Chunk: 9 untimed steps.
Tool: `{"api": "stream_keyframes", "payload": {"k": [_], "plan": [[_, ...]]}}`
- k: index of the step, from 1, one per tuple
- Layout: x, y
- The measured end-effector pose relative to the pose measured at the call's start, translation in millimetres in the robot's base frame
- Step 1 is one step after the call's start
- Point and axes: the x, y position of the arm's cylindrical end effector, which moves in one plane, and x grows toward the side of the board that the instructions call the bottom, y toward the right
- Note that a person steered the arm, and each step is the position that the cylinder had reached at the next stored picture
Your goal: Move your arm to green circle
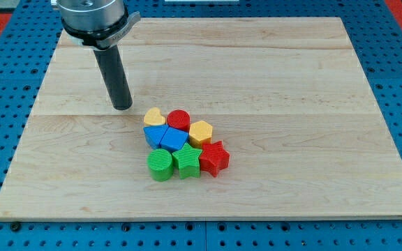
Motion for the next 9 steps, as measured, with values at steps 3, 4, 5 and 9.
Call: {"api": "stream_keyframes", "payload": {"k": [3,4,5,9], "plan": [[-0.4,6.3],[-0.1,6.3],[4.3,6.4],[8.4,7.6]]}}
